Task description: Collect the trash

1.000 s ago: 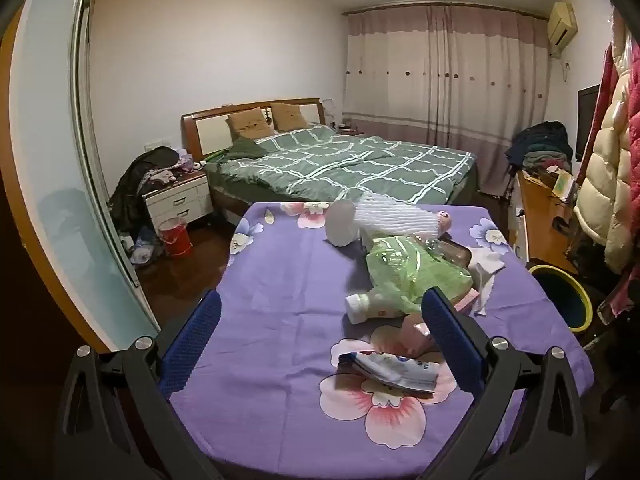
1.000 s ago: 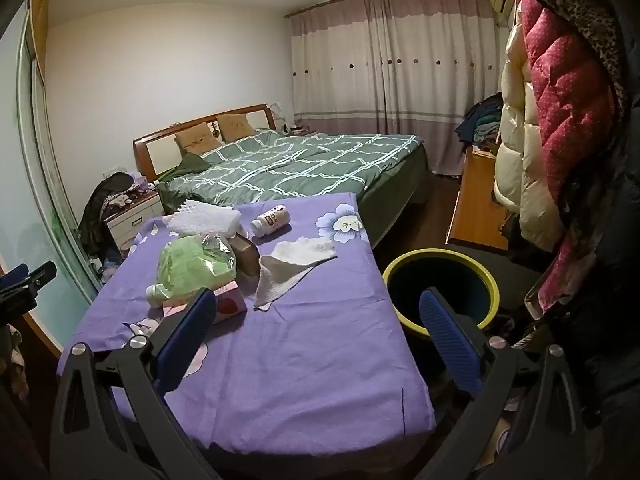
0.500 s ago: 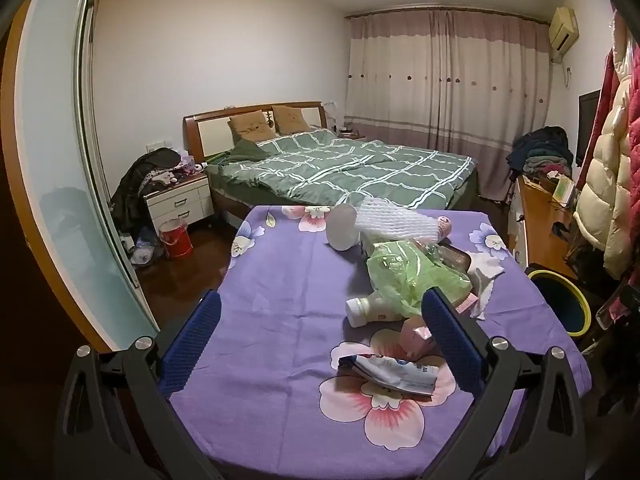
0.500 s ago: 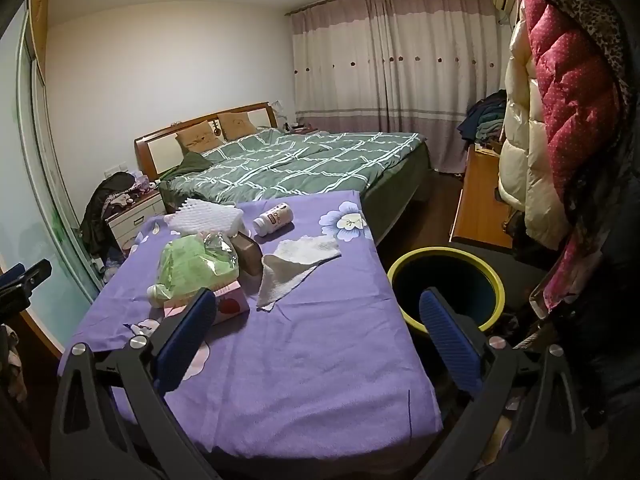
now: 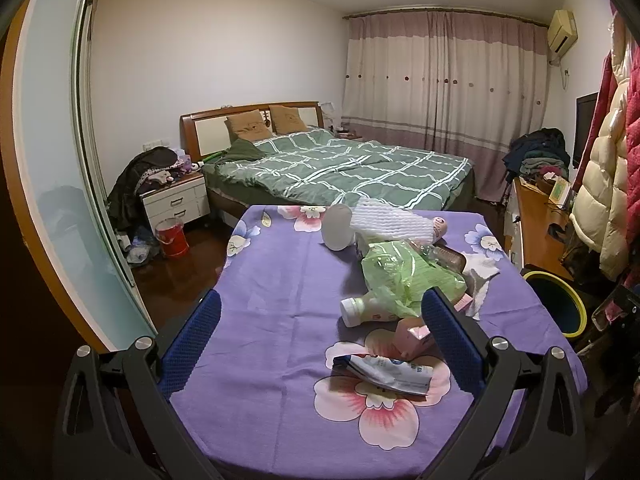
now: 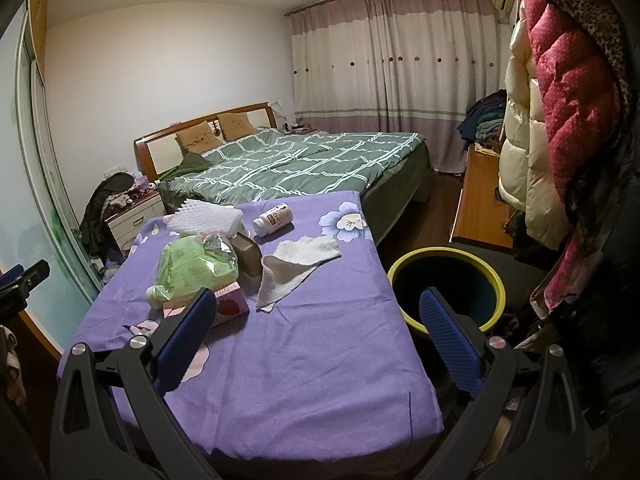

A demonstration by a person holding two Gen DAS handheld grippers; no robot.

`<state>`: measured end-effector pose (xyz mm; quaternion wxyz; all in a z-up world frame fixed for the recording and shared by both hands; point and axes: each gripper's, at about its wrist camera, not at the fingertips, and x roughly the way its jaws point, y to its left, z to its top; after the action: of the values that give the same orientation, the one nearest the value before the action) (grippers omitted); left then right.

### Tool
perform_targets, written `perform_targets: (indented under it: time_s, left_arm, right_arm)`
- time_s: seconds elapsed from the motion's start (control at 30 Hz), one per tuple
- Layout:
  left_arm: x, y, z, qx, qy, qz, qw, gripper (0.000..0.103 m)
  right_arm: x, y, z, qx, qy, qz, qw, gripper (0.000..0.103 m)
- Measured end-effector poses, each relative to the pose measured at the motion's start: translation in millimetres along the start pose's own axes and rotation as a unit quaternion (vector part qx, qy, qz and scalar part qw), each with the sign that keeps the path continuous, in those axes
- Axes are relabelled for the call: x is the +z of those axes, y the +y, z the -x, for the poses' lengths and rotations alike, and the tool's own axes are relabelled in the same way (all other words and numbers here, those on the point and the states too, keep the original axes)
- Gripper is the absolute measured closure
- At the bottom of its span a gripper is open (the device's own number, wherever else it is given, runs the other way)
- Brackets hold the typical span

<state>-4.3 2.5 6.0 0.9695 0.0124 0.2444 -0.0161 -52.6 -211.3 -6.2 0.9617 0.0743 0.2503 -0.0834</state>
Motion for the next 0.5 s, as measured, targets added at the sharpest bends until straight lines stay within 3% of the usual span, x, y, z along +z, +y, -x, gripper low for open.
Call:
perform_targets:
  time_s: [0.5]
  left_arm:
    - [-0.1,-3.2,-3.4,-0.004,0.005,-0.003,1.0000,0.004]
  right_arm:
    - [1.0,4.5,-7.3,0.003,0.004,0.002,1.000,0.006]
